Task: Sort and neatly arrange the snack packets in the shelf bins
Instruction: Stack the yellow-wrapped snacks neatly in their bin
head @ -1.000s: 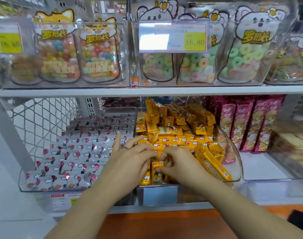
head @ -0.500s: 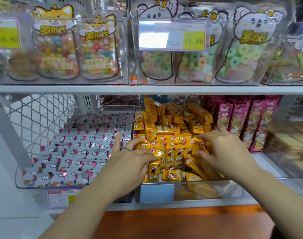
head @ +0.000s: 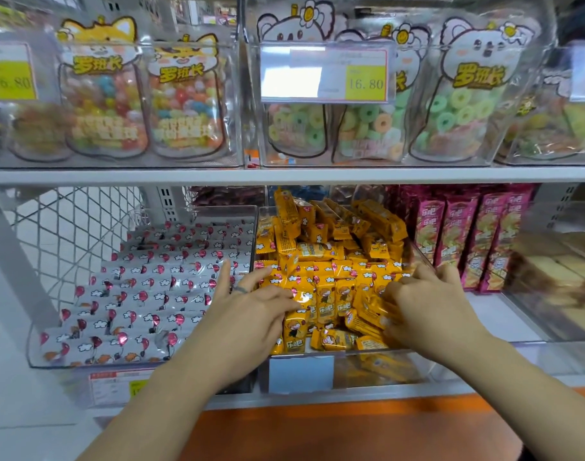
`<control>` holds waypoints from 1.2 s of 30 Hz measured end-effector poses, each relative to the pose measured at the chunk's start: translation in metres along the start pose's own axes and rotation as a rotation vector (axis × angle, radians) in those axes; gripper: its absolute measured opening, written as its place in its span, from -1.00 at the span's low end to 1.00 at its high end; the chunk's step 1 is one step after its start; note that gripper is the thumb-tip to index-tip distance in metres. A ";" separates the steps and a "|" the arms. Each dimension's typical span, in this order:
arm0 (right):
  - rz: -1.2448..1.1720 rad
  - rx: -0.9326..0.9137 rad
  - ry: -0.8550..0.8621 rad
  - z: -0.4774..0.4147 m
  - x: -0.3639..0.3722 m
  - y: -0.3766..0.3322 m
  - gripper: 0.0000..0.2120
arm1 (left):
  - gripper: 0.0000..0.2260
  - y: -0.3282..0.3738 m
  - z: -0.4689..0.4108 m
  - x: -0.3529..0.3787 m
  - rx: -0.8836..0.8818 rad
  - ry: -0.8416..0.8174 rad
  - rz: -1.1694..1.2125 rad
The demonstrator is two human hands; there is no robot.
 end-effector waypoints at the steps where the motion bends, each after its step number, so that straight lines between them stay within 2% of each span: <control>1: -0.050 0.021 0.012 0.001 -0.005 0.003 -0.74 | -0.63 0.000 0.000 -0.001 0.005 0.013 -0.006; 3: -0.232 -0.037 0.087 0.005 -0.019 0.000 -0.67 | -0.64 0.003 0.000 -0.006 0.025 0.060 -0.018; 5: -0.439 -0.141 0.282 0.015 -0.042 -0.008 -0.59 | -0.68 0.008 0.000 -0.016 0.058 0.146 0.003; 8: -0.577 -0.265 0.523 0.029 -0.061 -0.017 -0.64 | -0.72 0.013 0.001 -0.037 -0.007 0.240 0.264; 12: -0.672 -0.381 0.719 0.042 -0.072 -0.029 -0.80 | -0.82 0.021 0.004 -0.037 -0.179 0.089 0.764; 15: -0.675 -0.404 0.760 0.046 -0.074 -0.039 -0.85 | -0.66 0.031 0.004 -0.030 -0.194 -0.006 0.975; 18: -0.698 -0.424 0.708 0.044 -0.066 -0.049 -0.83 | -0.64 0.041 0.003 -0.021 -0.197 -0.096 1.128; 21: -0.775 -0.424 0.643 0.041 -0.065 -0.048 -0.75 | -0.63 0.036 0.003 -0.020 -0.219 -0.092 1.177; 24: -1.123 -0.263 0.553 0.029 -0.071 -0.032 -0.64 | -0.60 0.022 0.003 -0.029 -0.233 0.002 1.069; 26: -1.379 -0.105 0.429 0.017 -0.066 -0.026 -0.55 | -0.58 0.015 0.003 -0.033 -0.234 0.052 1.007; 28: -1.496 -0.034 0.286 0.007 -0.061 -0.030 -0.55 | -0.59 0.011 0.003 -0.035 -0.234 0.074 0.977; 30: -1.524 -0.068 0.205 0.004 -0.065 -0.039 -0.62 | -0.60 0.010 0.002 -0.035 -0.210 0.072 0.934; 32: -1.492 -0.117 0.194 0.005 -0.072 -0.044 -0.69 | -0.60 0.010 0.002 -0.037 -0.168 0.066 0.845; 36: -1.341 -0.048 0.167 0.001 -0.058 -0.034 -0.68 | -0.61 -0.004 0.003 -0.046 -0.144 0.125 0.596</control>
Point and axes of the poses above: each hand's wrist, its own z-axis away from the middle knuckle, its own x-axis out of the palm, y = z × x, the point moved 9 cm from there along -z, towards the middle knuckle, and after that the axes turned 9 degrees about -z, right-handed, at the moved point
